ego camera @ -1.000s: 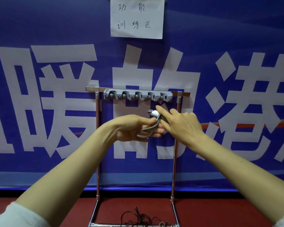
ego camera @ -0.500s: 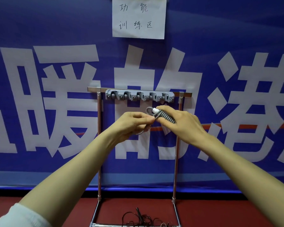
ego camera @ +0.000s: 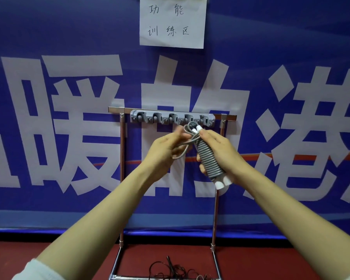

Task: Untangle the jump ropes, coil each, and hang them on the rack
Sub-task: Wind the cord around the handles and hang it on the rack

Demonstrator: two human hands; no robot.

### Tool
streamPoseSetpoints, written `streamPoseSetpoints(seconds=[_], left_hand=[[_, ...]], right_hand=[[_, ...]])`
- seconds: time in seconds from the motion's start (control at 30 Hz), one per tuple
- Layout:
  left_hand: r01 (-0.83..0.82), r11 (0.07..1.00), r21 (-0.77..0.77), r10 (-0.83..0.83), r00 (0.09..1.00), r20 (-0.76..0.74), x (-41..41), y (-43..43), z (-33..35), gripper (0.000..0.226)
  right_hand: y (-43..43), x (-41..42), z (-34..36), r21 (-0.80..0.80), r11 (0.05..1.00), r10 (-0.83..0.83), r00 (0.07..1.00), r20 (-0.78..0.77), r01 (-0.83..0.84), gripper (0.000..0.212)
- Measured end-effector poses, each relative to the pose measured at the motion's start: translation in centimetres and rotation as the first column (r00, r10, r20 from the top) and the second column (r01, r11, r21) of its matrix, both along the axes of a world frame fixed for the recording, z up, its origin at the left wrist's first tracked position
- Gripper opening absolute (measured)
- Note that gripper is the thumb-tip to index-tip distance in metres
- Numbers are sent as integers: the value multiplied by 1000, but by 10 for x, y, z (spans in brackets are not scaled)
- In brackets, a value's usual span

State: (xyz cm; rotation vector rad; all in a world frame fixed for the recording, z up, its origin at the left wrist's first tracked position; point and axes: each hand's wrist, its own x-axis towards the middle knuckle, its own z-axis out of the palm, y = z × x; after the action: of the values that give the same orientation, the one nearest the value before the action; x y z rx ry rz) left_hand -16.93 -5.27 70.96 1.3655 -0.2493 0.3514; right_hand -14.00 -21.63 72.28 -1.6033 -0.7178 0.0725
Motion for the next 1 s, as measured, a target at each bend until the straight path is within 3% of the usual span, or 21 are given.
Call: streamPoseSetpoints(seconds=[0.07, 0.1, 0.17, 0.27, 0.33, 0.43, 0.6, 0.7, 0.9, 1.0], left_hand=[[15, 928, -373, -46, 996, -74, 4, -5, -7, 37], [9, 895, -446, -45, 997, -70, 6, -7, -12, 32], [6, 952, -307, -9, 1000, -10, 7, -13, -18, 19], [-14, 1000, 26, 11, 993, 116, 4, -23, -20, 28], [-97, 991, 93, 84, 988, 132, 4, -25, -18, 32], [-88, 996, 16, 84, 983, 166, 6, -29, -20, 33], [48, 964, -262, -3, 985, 171, 7, -43, -21, 30], [75, 933, -352, -22, 988, 152, 8, -47, -23, 20], [82, 918, -389, -36, 992, 123, 10, -46, -24, 25], [94, 925, -369, -50, 991, 127, 10, -43, -24, 31]], right_hand=[[3, -1, 0, 84, 996, 5, 997, -78, 2, 30], [5, -1, -1, 106, 994, -1, 995, -102, 12, 30], [10, -2, -5, 130, 991, -7, 992, -125, 23, 31], [17, -4, -7, 203, 979, 14, 984, -175, 22, 34], [20, -4, -4, 240, 970, 26, 971, -236, 33, 35], [22, -5, 0, 267, 963, 62, 946, -318, 27, 38], [29, -6, 4, 420, 907, 247, 853, -459, -36, 40], [34, -1, 0, 427, 904, 178, 886, -428, 24, 26], [36, 1, -1, 582, 800, 178, 872, -457, 142, 36], [36, 1, 1, 602, 781, 142, 893, -427, 164, 29]])
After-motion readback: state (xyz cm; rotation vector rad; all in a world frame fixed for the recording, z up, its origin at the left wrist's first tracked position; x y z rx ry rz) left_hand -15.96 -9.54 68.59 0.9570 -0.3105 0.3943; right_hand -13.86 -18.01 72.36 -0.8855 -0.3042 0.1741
